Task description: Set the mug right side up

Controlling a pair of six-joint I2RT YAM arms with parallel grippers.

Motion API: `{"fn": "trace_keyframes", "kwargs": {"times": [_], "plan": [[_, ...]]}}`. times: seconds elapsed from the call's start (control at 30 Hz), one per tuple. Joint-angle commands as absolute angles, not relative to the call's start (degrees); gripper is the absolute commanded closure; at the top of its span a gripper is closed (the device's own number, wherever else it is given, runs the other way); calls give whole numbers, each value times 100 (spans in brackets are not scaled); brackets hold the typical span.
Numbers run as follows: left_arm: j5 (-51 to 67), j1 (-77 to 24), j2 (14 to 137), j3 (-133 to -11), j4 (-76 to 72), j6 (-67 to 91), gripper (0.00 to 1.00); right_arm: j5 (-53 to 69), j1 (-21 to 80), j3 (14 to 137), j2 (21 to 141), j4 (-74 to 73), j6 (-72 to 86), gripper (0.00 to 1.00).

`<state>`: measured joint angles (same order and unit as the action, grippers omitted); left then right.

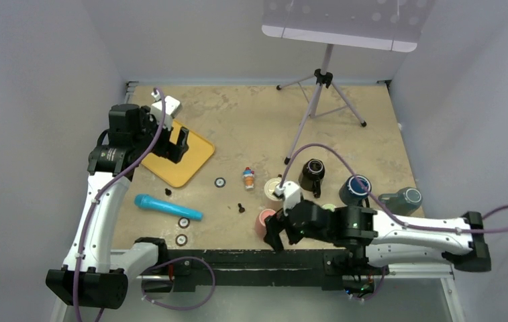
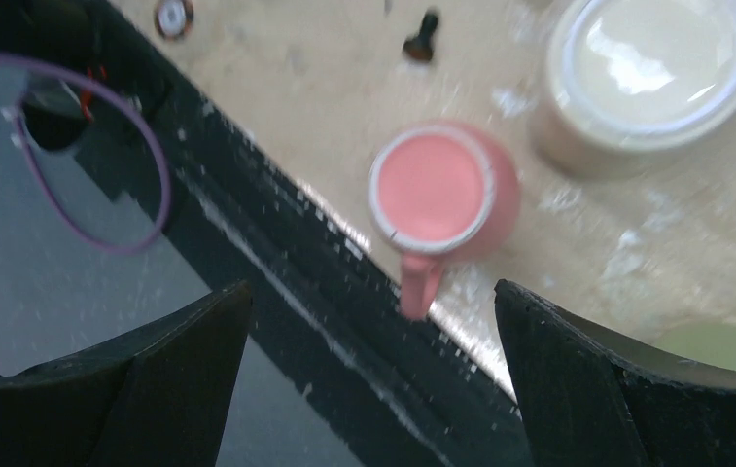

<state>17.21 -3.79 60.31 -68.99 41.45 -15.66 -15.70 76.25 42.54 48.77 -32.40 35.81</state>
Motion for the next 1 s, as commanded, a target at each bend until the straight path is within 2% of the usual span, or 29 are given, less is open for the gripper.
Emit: {"fn": "trace_keyframes", "kwargs": {"times": [0.0, 0.07, 0.17, 0.33, 0.5, 0.53, 0.63, 0.67, 0.7, 0.73, 0.97], "plan": [[2170, -352, 6021, -7065, 5714, -1640, 0, -2393, 8654, 4816, 5995, -4468, 5066, 1], [2146, -352, 5975, -7014, 5696, -1614, 0, -2434, 8824, 4731, 6220, -4592, 5393, 2], [2225, -352, 5960, -6987, 5672, -1529, 0, -2087, 8834, 4127, 6140, -3609, 5512, 7], [2430, -352, 5964, -7013, 5641, -1429, 0, -2936, 8797, 3803, 6219, -2973, 5735, 24], [2390, -352, 6007, -7056, 5708, -1449, 0, -2669, 8294, 3118, 6213, -1745, 5334, 37], [2373, -352, 6012, -7057, 5712, -1457, 0, -2620, 8247, 3056, 6238, -1556, 5219, 45], [2385, -352, 6022, -7040, 5717, -1424, 0, -2432, 8054, 3081, 6380, -1280, 4844, 57], [2415, -352, 6033, -7051, 5724, -1397, 0, -2389, 7995, 3103, 6427, -1287, 4813, 69], [2466, -352, 6053, -7088, 5775, -1390, 1, -2404, 7981, 3122, 6433, -1316, 4808, 89], [2524, -352, 6065, -7129, 5839, -1389, 1, -2447, 7973, 3139, 6408, -1367, 4826, 100], [3545, -352, 6048, -7622, 6438, -1472, 3, -1940, 7952, 3631, 5576, -617, 4095, 100]]}}
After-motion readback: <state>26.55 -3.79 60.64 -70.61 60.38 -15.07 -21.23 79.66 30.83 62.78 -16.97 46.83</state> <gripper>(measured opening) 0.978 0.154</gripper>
